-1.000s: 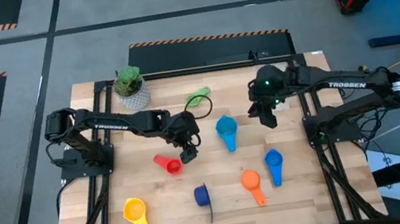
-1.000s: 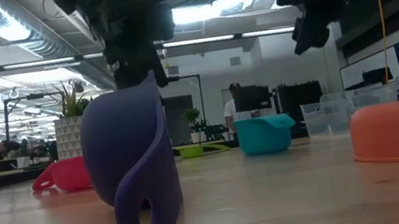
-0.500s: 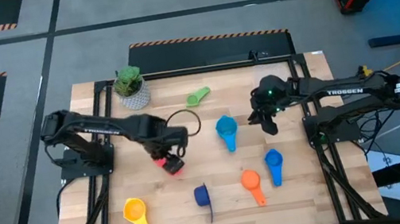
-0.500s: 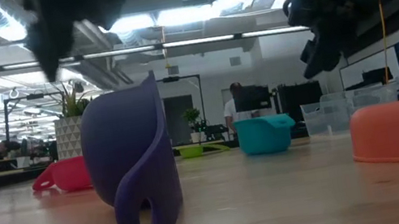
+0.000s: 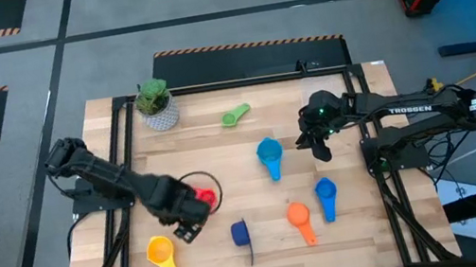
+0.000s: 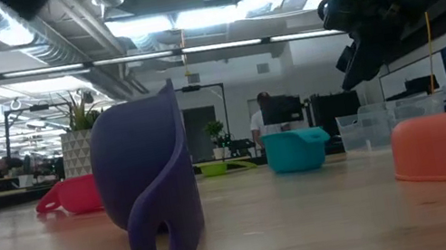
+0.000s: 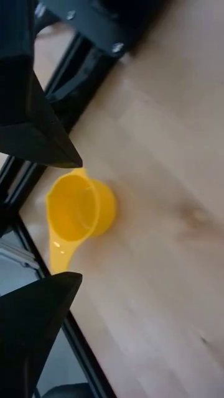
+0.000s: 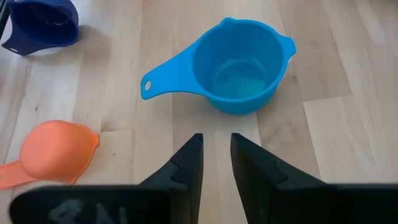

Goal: Nest measuring cups in basket

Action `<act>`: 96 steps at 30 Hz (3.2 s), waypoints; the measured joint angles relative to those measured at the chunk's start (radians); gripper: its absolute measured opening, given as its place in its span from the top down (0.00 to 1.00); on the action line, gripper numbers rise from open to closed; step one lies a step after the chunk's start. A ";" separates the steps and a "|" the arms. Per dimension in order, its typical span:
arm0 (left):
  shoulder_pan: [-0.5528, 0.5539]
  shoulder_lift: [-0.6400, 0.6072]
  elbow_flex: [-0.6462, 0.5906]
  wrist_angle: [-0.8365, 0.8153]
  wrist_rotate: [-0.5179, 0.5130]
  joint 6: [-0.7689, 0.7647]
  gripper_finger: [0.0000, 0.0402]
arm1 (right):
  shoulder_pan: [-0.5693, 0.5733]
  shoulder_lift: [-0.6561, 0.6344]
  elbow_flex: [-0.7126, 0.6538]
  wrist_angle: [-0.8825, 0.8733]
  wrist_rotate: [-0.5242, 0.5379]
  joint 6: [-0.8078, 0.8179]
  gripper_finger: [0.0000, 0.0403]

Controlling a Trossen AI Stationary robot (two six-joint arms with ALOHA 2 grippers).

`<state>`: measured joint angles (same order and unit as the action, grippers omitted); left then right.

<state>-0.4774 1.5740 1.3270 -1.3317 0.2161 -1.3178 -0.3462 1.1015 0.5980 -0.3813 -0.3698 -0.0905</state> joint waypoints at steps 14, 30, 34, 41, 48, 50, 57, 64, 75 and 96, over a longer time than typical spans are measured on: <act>-0.217 0.001 -0.059 0.011 0.002 -0.429 0.30 | 0.000 0.000 0.000 0.000 0.000 -0.001 0.79; -0.265 0.001 -0.286 0.174 0.089 -0.456 0.30 | 0.000 0.001 0.000 0.007 0.000 0.000 0.79; -0.265 0.002 -0.334 0.202 0.087 -0.455 0.30 | 0.000 0.001 0.000 0.007 0.000 0.004 0.79; -0.266 0.002 -0.451 0.393 0.082 -0.454 0.30 | 0.000 0.001 0.000 0.007 0.001 0.005 0.79; -0.265 0.002 -0.521 0.476 0.083 -0.452 0.32 | 0.000 0.001 0.000 0.007 0.001 0.006 0.79; -0.265 0.002 -0.524 0.483 0.083 -0.452 0.35 | 0.000 0.001 0.000 0.007 0.001 0.006 0.79; -0.265 0.002 -0.524 0.490 0.081 -0.452 0.51 | 0.000 0.001 0.000 0.020 0.001 0.007 0.79; -0.265 0.002 -0.524 0.490 0.056 -0.453 0.60 | 0.000 0.001 0.000 0.020 0.001 0.006 0.79; -0.265 0.002 -0.524 0.490 0.055 -0.453 0.75 | 0.000 0.001 0.000 0.019 0.002 0.006 0.79; -0.240 -0.052 -0.494 0.504 0.056 -0.370 0.94 | 0.000 0.001 0.000 0.018 0.002 0.004 0.79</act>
<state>-0.7171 1.5218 0.8333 -0.8282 0.2720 -1.6874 -0.3466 1.1023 0.5983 -0.3630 -0.3679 -0.0869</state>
